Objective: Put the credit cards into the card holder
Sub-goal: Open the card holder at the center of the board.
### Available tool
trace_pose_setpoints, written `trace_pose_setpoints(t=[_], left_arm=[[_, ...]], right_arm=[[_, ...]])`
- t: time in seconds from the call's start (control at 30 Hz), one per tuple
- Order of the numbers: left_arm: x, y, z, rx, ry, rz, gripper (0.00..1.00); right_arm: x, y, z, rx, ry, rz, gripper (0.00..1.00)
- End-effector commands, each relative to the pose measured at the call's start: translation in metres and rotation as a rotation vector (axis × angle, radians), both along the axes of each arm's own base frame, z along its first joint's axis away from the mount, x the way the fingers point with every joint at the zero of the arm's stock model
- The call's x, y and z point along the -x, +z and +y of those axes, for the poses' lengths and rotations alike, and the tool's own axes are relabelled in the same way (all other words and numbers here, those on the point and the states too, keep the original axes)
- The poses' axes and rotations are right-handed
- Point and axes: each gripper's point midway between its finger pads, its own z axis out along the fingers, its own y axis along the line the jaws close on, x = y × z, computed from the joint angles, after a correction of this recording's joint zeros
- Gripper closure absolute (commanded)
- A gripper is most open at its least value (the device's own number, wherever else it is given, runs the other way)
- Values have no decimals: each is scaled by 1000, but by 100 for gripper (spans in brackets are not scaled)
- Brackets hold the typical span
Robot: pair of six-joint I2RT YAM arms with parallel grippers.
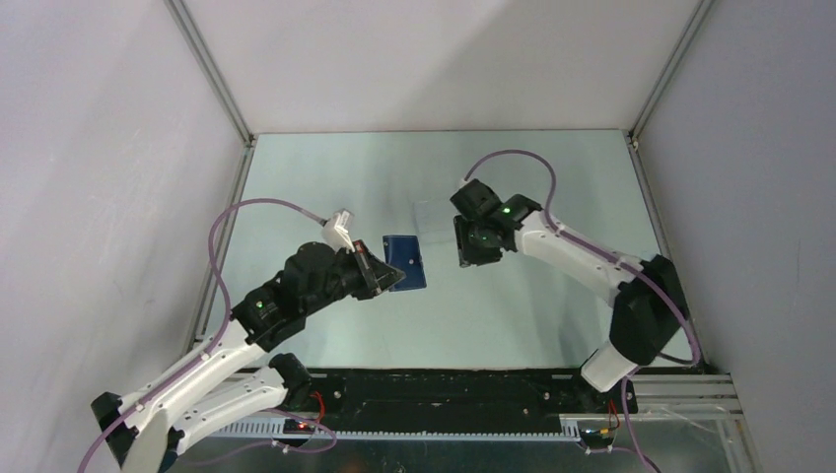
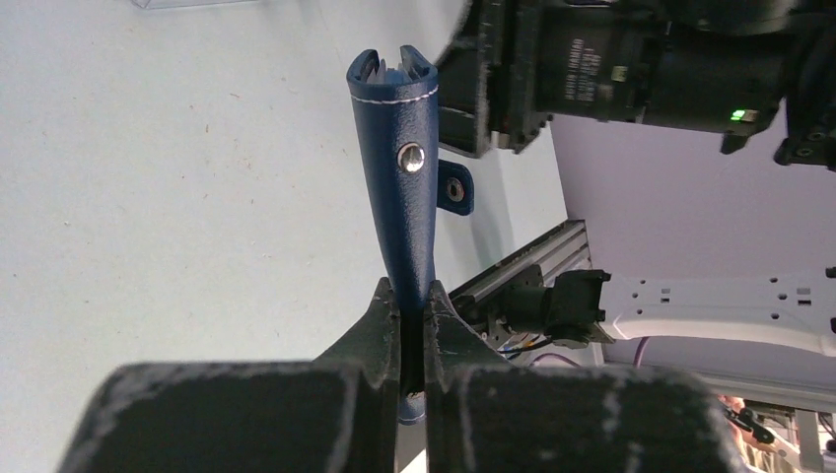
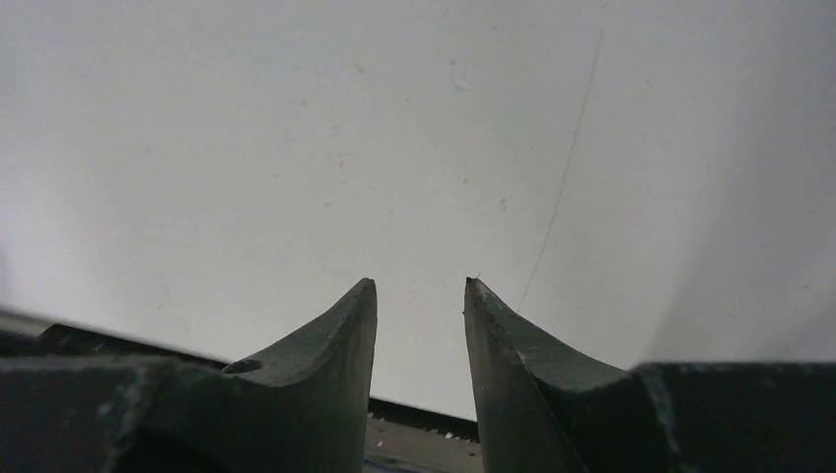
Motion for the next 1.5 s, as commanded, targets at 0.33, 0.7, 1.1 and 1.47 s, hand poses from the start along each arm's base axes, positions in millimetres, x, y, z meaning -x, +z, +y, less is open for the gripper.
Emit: trace_pose_setpoints(t=[0.33,0.7,1.1,1.47], left_arm=[[-6,10,-13,38,-13,-4,100],[-5,4,-11,33,-9,2,100],[-3,3,-10,32,-14,0,100],[-1,6,-9,39,-23,-11,100]], right_arm=[[39,137,58,-707,314,-106,23],[48,111,95,-604,369,-40,29],[32,94,82,-465,260,-66,64],[34,92,89,-502,278,-34,79]])
